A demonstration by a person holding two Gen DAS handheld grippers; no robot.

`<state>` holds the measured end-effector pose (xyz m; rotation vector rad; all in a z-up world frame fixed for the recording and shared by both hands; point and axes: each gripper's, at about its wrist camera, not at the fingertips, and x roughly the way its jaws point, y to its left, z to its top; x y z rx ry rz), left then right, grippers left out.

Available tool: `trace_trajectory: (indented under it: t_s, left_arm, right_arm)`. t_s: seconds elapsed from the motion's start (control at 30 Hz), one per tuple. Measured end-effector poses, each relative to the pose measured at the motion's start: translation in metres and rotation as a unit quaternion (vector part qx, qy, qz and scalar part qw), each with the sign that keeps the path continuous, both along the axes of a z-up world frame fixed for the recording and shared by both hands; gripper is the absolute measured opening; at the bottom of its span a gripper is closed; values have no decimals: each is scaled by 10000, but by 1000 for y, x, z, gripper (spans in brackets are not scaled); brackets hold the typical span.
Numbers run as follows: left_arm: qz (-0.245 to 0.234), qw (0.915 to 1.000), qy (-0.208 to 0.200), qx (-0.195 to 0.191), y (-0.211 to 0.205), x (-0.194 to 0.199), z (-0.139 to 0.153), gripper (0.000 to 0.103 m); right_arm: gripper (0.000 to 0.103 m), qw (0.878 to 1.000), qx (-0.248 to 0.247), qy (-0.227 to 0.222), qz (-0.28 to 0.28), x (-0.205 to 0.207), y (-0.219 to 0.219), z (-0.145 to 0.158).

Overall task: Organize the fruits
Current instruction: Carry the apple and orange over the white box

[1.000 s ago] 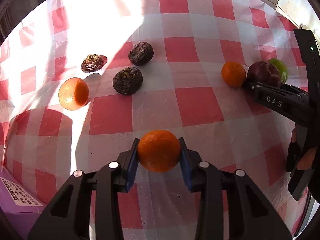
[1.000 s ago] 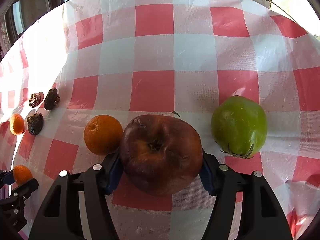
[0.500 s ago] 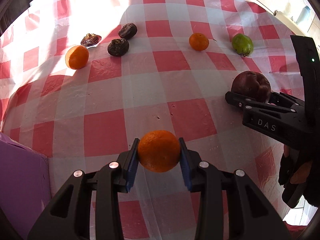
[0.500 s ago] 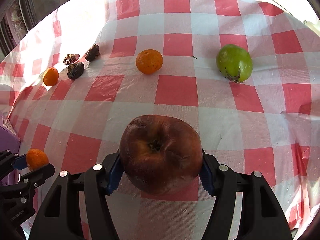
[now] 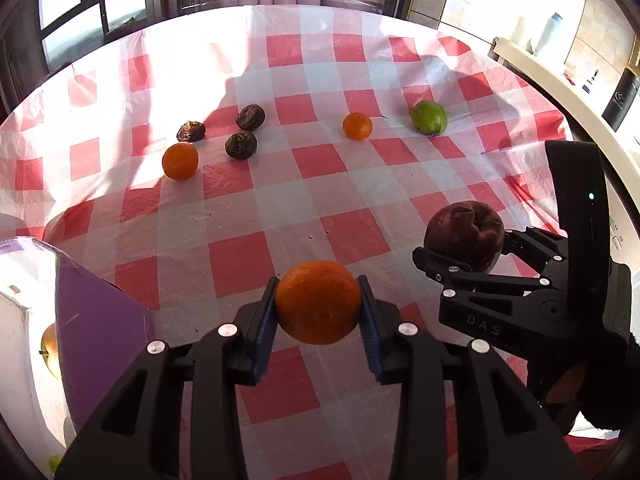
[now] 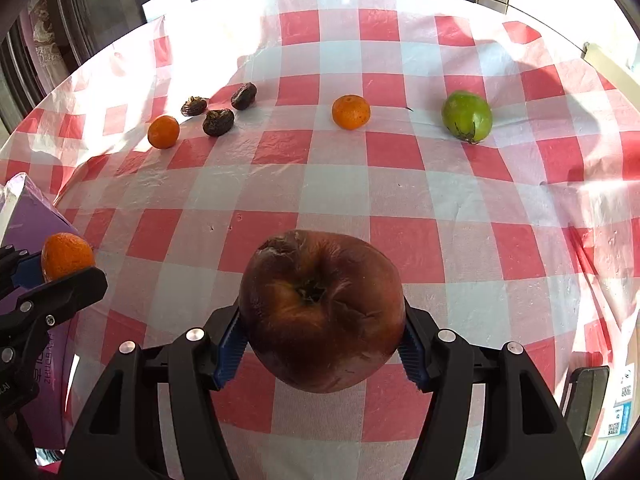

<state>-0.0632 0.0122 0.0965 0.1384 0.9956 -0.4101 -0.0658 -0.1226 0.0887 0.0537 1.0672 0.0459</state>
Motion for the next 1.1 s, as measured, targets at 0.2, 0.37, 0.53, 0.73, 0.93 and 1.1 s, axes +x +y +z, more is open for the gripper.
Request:
trace_trajectory:
  t_s: [0.2,0.37,0.53,0.73,0.93,1.1]
  left_arm:
    - [21,9990,-451,-64,29,-13,35,37]
    - [116,9968,-781,-110,61,-24,55,37]
    - [445,9950,-887,-138,103,-32,61,37]
    - [1199,9902,-703,-138,171,-40,50,37]
    - [1970,9796,-393,-81,237,-37,29,37]
    - [2229,9748,-80,50,273,-23,8,38]
  right_arm:
    - [62,9997,24,-235,99,-13,28,27]
    - [62,9985,124,-498,163,-16,55,50]
    - [62,9962,282,-751,331,-20,88,74]
    - [62,9906,442,-1012,803,-27,139,103]
    - [62,9760,474,-1223,1740,-40,204,123]
    - [62,9587,352,-1079,2607,-54,252,120]
